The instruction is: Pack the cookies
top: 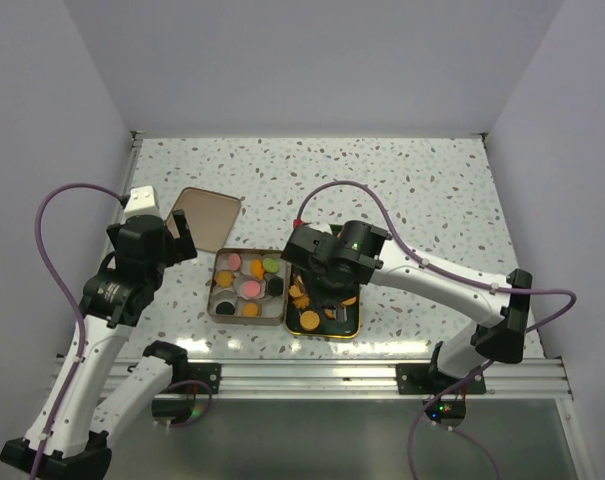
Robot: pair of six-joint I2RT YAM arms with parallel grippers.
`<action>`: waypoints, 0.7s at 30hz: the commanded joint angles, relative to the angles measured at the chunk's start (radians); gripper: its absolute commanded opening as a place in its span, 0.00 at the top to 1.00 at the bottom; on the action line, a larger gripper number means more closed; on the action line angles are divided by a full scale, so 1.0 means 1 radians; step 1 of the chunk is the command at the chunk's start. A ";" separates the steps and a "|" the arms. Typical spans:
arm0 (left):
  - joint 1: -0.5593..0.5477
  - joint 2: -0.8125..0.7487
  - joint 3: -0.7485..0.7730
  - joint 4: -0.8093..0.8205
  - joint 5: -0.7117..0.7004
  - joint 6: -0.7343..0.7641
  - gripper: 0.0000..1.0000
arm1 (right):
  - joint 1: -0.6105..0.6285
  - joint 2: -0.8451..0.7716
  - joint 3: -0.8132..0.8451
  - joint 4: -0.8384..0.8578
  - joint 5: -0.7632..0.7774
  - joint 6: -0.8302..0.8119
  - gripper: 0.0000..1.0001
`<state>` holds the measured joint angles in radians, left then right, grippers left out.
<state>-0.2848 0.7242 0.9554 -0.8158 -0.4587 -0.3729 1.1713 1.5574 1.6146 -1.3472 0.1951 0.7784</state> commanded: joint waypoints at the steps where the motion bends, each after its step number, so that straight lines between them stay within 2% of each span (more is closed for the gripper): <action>1: -0.008 0.006 -0.004 0.058 -0.012 0.019 0.00 | -0.001 0.016 0.002 -0.041 0.010 -0.001 0.56; 21: -0.008 0.006 -0.003 0.053 -0.020 0.014 0.00 | 0.001 0.105 -0.007 0.037 -0.043 -0.045 0.55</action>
<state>-0.2848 0.7311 0.9550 -0.8154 -0.4606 -0.3733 1.1713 1.6535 1.6012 -1.3319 0.1616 0.7494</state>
